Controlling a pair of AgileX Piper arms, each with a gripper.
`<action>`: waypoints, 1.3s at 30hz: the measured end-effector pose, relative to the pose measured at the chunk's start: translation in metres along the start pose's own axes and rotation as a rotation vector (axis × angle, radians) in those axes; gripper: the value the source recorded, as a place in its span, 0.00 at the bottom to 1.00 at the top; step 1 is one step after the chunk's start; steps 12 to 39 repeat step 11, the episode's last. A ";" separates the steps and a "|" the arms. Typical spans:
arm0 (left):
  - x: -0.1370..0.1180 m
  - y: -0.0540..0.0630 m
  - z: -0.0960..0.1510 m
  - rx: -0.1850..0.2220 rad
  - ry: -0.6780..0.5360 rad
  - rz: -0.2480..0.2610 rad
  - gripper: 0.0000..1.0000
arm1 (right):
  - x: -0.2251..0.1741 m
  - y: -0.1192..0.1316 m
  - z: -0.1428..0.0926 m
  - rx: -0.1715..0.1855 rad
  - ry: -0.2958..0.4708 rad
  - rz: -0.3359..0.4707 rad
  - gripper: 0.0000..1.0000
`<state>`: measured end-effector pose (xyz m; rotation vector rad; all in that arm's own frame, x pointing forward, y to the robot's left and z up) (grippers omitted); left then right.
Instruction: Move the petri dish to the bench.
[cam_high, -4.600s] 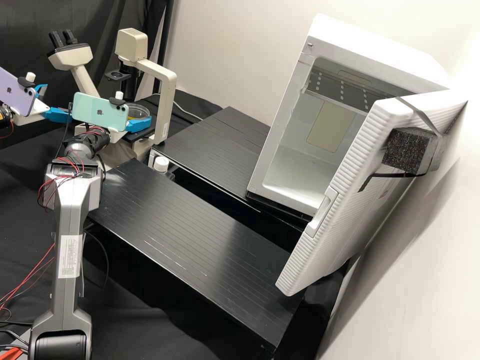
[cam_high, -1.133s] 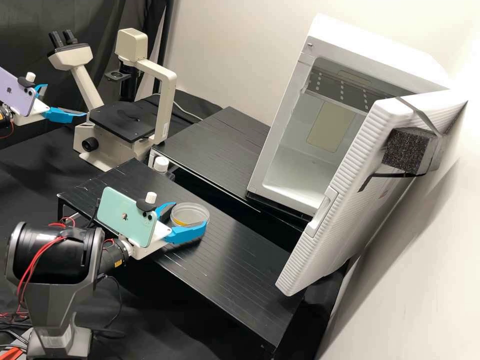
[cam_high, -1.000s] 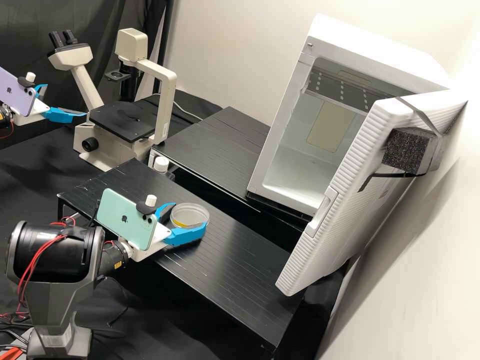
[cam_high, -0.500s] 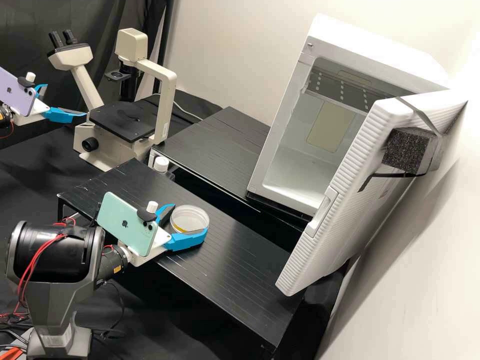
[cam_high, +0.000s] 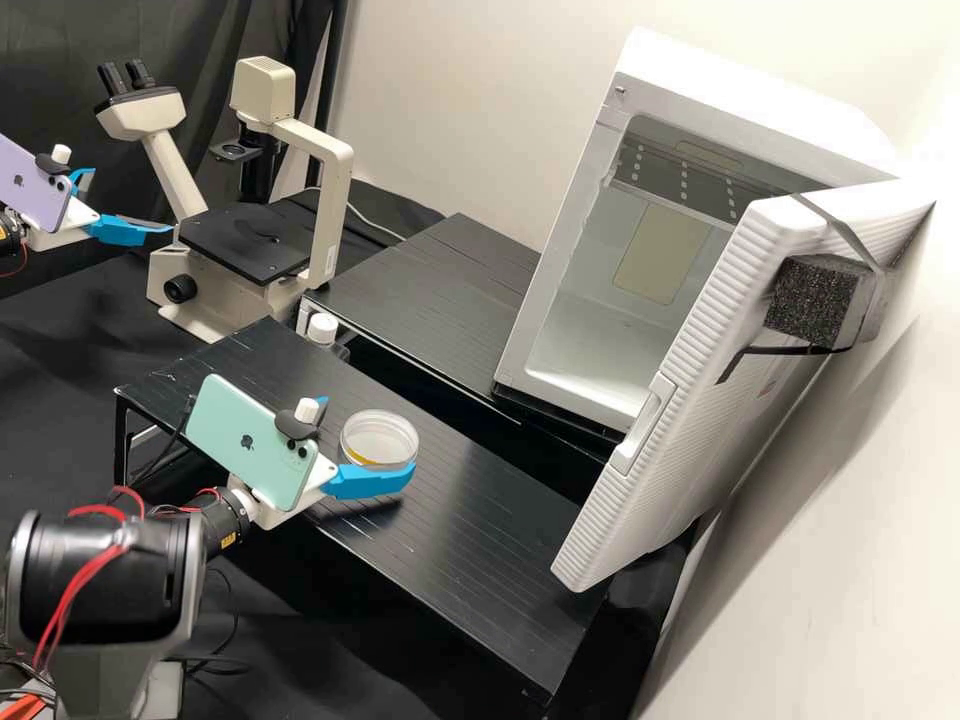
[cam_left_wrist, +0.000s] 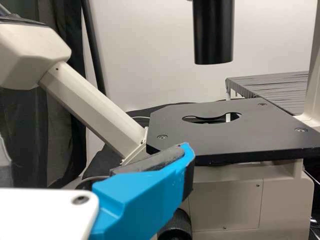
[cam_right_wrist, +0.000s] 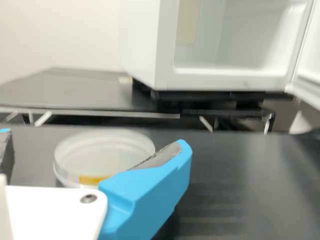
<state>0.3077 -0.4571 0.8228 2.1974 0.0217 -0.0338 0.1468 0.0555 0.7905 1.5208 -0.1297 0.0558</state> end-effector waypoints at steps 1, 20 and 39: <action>0.000 0.000 0.000 0.000 0.000 0.000 1.00 | -0.001 0.003 -0.001 -0.006 0.006 0.011 1.00; 0.000 0.000 0.000 0.000 0.000 0.000 1.00 | -0.015 0.034 -0.011 0.116 0.137 0.115 1.00; 0.000 0.000 0.000 0.000 0.000 0.000 1.00 | -0.015 0.034 -0.011 0.116 0.137 0.115 1.00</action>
